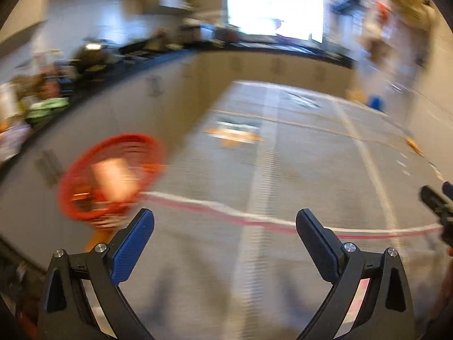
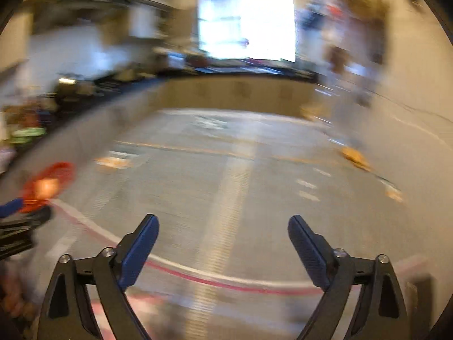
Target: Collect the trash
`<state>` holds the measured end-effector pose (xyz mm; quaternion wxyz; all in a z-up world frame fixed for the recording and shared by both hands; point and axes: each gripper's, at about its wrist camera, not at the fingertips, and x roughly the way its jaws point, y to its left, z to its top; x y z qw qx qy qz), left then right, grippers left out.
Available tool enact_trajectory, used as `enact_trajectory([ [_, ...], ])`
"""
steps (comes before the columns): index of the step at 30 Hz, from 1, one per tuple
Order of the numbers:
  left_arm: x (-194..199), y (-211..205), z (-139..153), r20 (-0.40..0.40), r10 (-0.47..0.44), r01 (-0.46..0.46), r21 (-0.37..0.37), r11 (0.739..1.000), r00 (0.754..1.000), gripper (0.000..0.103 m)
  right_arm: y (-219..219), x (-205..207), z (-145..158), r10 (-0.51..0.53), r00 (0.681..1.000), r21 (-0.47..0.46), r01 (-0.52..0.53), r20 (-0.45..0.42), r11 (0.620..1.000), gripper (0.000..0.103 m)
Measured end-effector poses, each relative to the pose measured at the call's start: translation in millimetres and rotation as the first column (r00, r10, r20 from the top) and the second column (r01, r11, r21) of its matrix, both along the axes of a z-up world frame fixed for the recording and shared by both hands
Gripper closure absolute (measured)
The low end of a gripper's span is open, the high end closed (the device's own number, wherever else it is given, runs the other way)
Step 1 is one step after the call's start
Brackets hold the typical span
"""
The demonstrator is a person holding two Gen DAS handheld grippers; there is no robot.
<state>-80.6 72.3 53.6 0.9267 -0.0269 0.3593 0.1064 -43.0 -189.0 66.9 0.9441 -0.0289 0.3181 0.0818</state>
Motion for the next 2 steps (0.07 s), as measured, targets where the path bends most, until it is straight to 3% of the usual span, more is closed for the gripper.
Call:
enact_trajectory([
  [2, 22.0, -26.3, -11.1, -0.055, -0.08, 0.079, -0.021, 0.997, 0.995, 0.003, -24.4, 6.6, -12.3, -0.09, 0.993, -0.026, 0.089, -0.072, 0.996, 0.006],
])
